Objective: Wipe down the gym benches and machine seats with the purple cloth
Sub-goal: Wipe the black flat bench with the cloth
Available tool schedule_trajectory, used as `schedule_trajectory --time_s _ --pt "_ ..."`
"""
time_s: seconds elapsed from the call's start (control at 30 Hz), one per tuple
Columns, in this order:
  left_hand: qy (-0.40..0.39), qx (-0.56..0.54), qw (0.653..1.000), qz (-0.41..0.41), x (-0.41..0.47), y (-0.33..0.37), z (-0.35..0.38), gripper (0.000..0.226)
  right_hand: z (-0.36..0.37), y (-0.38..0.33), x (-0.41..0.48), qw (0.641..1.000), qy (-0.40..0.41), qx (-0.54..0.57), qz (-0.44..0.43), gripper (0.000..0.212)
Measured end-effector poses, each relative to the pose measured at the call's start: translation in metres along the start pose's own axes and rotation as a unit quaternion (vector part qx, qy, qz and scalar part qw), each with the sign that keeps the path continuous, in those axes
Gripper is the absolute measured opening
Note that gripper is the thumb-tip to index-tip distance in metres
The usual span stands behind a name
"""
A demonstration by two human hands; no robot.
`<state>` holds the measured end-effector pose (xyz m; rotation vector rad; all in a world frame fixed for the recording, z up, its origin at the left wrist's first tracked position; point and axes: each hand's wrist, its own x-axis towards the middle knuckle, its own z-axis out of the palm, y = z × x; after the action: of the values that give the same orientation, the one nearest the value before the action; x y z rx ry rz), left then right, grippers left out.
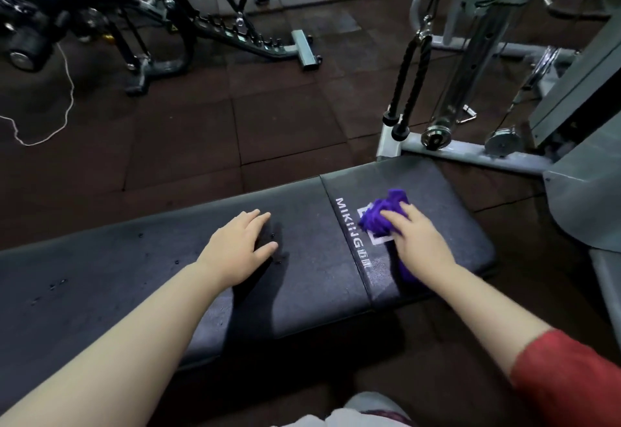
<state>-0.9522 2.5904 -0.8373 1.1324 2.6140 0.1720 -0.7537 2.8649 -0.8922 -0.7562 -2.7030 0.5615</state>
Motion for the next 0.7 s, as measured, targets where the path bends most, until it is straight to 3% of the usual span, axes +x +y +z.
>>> schedule_trajectory --time_s 0.07,0.13,0.27,0.33,0.5,0.7 --pt "-0.003 -0.003 1.000 -0.020 -0.003 -0.010 0.000 0.066 0.005 -0.007 0.039 0.997 0.018 -0.021 0.078 0.036" --pt "-0.005 -0.004 0.999 -0.044 -0.006 -0.019 -0.001 0.065 0.018 -0.030 0.069 0.995 0.013 -0.018 0.095 0.032" --pt "0.000 0.009 0.997 -0.080 -0.007 -0.037 -0.009 0.062 0.050 -0.109 0.069 0.994 -0.075 -0.007 -0.075 0.035" --pt "0.008 0.000 0.995 -0.101 -0.009 -0.044 -0.010 0.058 0.062 -0.142 0.032 0.985 -0.116 0.044 -0.118 0.039" --pt "-0.020 -0.007 0.993 -0.116 -0.018 -0.056 -0.004 0.057 0.061 -0.124 -0.026 0.976 -0.078 0.019 -0.202 0.045" --pt "-0.048 0.004 0.994 -0.099 -0.029 -0.065 0.008 0.061 0.058 -0.112 0.023 0.997 -0.038 -0.010 -0.065 0.032"
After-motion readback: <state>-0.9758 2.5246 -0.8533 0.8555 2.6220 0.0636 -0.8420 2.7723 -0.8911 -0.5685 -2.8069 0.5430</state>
